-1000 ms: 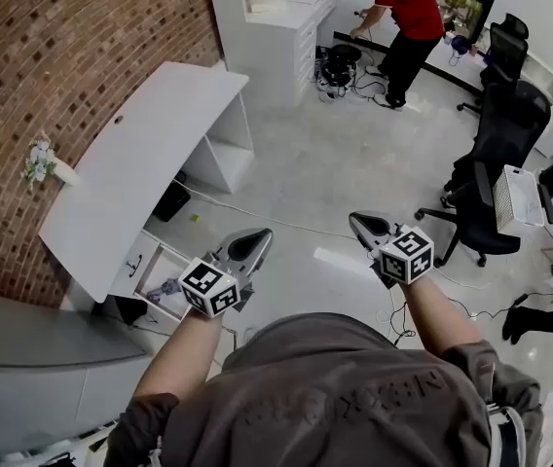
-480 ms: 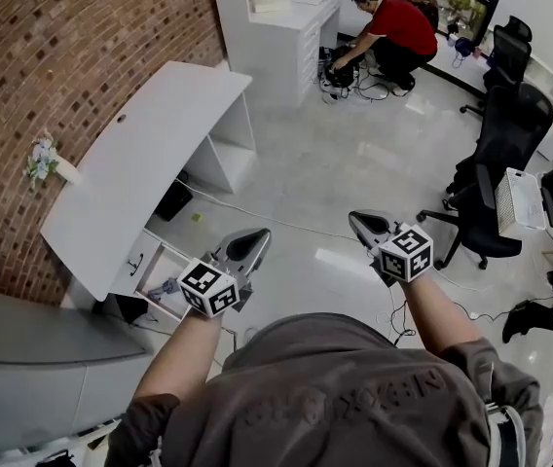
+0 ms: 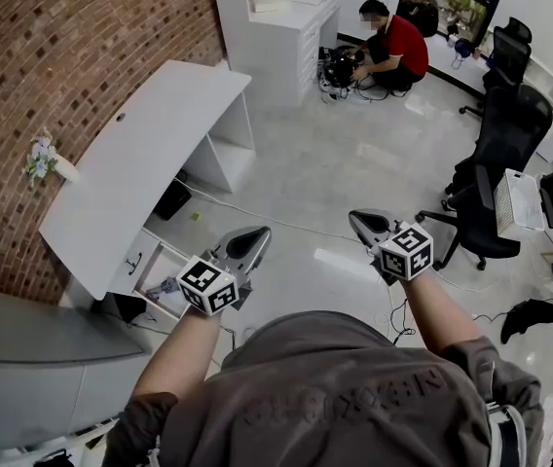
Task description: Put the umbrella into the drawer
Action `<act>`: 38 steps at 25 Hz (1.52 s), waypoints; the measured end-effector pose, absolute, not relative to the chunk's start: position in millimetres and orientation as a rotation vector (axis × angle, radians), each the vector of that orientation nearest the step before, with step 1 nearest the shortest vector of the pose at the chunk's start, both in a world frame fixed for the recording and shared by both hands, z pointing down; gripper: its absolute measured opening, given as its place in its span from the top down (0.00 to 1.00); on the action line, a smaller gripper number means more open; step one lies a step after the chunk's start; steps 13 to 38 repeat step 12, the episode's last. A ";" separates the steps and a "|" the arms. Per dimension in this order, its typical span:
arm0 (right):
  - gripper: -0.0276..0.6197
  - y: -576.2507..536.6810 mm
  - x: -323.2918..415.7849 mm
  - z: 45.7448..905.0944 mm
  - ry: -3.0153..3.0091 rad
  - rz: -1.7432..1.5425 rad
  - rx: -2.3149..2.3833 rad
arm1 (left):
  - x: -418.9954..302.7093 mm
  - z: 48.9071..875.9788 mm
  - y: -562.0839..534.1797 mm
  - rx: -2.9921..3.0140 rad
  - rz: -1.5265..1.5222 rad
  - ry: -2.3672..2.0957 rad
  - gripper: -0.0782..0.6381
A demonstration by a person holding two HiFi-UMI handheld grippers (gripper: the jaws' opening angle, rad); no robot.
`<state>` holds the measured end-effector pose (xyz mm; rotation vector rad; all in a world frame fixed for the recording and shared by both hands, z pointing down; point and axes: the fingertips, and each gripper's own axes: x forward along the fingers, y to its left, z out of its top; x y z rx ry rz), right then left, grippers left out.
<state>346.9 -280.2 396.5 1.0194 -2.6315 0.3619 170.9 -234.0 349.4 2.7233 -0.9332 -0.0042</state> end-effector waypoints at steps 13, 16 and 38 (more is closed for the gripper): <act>0.97 -280.2 342.8 394.8 -2.637 0.339 0.997 | 170.0 349.4 -233.9 2.728 -0.004 -0.935 0.89; 0.97 -280.2 342.8 394.8 -2.637 0.339 0.997 | 170.0 349.4 -233.9 2.728 -0.004 -0.935 0.89; 0.97 -280.2 342.8 394.8 -2.637 0.339 0.997 | 170.0 349.4 -233.9 2.728 -0.004 -0.935 0.89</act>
